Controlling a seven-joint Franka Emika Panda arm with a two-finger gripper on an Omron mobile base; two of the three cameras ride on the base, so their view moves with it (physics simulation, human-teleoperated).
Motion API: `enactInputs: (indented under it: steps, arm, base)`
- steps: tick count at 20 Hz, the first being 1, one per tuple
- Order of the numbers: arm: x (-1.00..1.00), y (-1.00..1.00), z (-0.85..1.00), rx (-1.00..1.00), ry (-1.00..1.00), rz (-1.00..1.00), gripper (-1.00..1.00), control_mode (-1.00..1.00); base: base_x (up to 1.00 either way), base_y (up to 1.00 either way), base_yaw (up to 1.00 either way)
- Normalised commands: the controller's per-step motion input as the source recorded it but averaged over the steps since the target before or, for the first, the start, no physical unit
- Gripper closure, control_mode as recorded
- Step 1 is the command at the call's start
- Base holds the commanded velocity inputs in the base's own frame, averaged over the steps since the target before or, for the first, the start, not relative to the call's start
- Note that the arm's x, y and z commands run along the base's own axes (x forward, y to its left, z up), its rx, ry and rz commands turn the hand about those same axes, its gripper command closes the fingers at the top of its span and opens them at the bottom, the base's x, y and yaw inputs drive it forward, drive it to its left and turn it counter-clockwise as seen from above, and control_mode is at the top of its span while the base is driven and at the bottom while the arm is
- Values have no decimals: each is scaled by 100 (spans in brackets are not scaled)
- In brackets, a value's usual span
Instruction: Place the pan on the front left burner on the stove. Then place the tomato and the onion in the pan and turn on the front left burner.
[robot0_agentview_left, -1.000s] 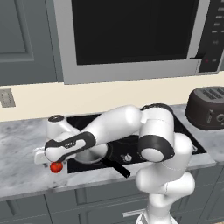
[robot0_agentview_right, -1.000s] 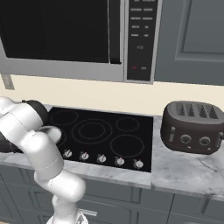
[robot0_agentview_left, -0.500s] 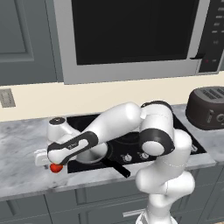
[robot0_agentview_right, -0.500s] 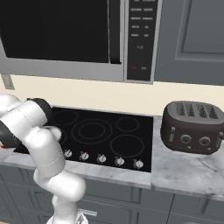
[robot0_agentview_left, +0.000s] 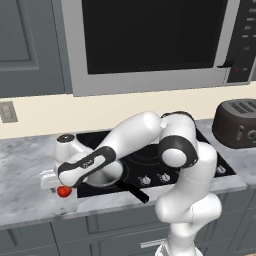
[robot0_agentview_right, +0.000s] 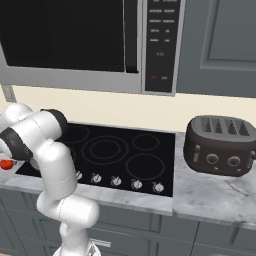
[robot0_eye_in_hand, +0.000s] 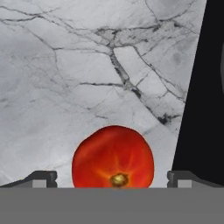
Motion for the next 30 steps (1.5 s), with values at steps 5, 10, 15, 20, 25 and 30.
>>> enactInputs:
  steps: [5,10,15,20,25,30]
  arm:
    - [1,0,-1,0,0,0,-100,-100]
    - [0,0,-12,0,0,0,-100,-100]
    - [0,0,-26,0,0,0,-100,-100]
    - [0,0,-8,0,0,0,-100,-100]
    - [0,0,0,0,2,0,100,-100]
    - [0,0,-1,0,0,0,100,-100]
  base:
    - [0,0,0]
    - [0,0,0]
    - [0,0,0]
    - [0,0,0]
    - [0,0,0]
    - [0,0,0]
